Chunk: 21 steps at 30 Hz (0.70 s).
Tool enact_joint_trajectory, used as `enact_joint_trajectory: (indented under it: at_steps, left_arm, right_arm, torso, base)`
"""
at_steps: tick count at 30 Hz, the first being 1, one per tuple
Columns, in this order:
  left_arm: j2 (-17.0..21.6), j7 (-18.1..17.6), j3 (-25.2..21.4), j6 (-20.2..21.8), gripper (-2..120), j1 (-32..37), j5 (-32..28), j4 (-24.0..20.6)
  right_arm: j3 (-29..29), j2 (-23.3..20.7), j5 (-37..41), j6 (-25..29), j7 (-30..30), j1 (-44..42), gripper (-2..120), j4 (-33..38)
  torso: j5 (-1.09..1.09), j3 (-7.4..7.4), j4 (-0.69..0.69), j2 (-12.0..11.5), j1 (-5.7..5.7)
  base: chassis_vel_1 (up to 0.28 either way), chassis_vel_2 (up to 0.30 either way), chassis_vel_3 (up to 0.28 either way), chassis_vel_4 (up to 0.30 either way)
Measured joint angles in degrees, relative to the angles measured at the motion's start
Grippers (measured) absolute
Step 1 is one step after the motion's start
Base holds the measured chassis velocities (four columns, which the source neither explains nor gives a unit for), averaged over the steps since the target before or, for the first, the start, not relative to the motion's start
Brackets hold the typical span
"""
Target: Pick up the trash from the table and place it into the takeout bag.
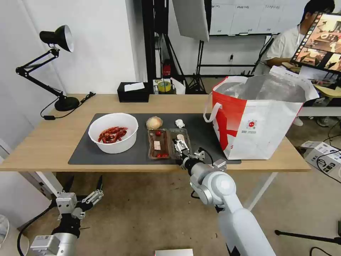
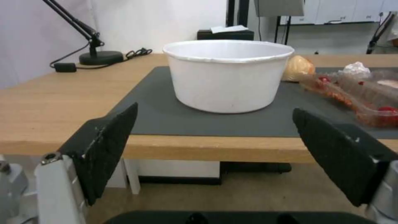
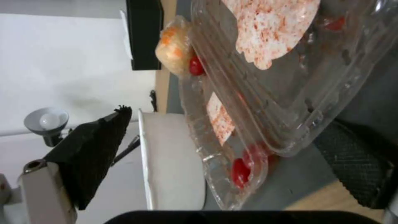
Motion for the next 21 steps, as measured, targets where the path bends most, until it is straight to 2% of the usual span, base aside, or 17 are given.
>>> enact_joint_trajectory:
  at_steps: [21]
  left_arm:
    - [-0.2, 0.0, -0.3, -0.2, 100, 0.0, -0.3, 0.0]
  right_arm:
    - [-0.4, -0.2, -4.6, -0.4, -2.6, 1.2, 100, -0.1]
  torso:
    - [0.0, 0.0, 0.0, 0.0, 0.0]
  base:
    - [0.0, 0.0, 0.0, 0.0]
